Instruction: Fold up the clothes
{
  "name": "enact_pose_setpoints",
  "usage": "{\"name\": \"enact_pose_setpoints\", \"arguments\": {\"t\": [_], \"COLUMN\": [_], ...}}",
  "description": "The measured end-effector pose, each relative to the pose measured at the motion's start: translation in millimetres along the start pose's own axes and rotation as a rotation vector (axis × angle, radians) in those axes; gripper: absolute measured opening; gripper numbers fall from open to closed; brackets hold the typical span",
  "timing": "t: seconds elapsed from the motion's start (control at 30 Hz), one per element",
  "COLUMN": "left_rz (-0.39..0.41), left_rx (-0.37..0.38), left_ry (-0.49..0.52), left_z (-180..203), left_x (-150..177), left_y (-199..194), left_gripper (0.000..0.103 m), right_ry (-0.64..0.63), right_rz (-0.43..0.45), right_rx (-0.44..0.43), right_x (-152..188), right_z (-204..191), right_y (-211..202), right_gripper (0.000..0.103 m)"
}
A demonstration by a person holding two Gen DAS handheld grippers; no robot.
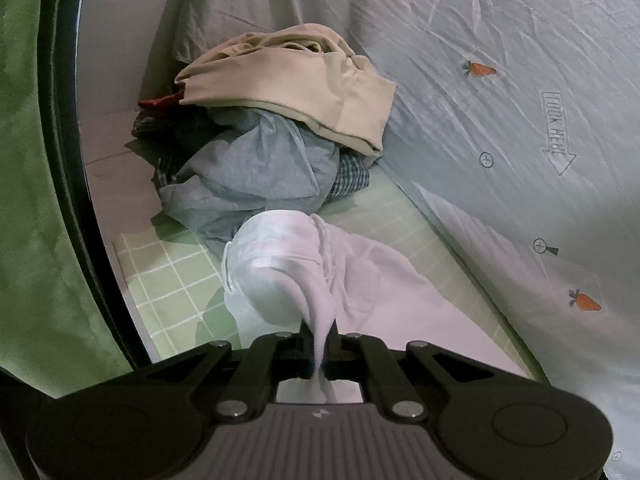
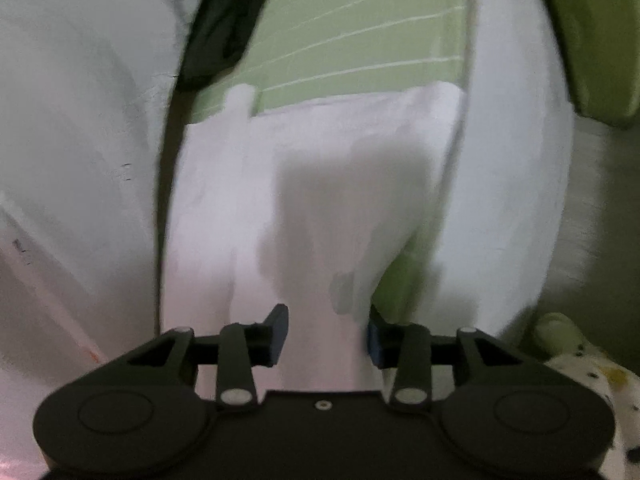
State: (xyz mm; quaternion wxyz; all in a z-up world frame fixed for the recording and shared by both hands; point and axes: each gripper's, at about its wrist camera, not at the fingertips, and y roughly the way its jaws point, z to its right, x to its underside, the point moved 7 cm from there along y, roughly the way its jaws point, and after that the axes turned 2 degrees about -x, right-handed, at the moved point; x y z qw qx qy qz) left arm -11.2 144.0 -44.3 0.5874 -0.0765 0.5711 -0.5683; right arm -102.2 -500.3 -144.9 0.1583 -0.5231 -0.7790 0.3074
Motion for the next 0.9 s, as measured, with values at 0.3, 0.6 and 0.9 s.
{"name": "enact_pose_setpoints", "arguments": {"t": [0.3, 0.6, 0.9], "left_rz": [-0.026, 0.054, 0.200], "left_rx": [0.006, 0.034, 0.108], "left_ry": [-0.046, -0.141, -0.168], "left_z": [-0.9, -1.8, 4.4], "left_x": [4.2, -20.0, -57.4], "left_y": [10.0, -17.8, -87.5], "left_gripper": [0.004, 0.003, 0.003], "right_ry": [-0.145, -0.083, -0.084], "right_rz": [0.015, 0.193, 0.326], "right_rx": [0.151, -0.088, -0.413], "right_x": [-2.4, -30.3, -67.8], "right_z": [-15.6, -61.2, -146.3], "right_y": [16.5, -54.3, -140.1], "right_gripper": [0.007, 0.002, 0.002]}}
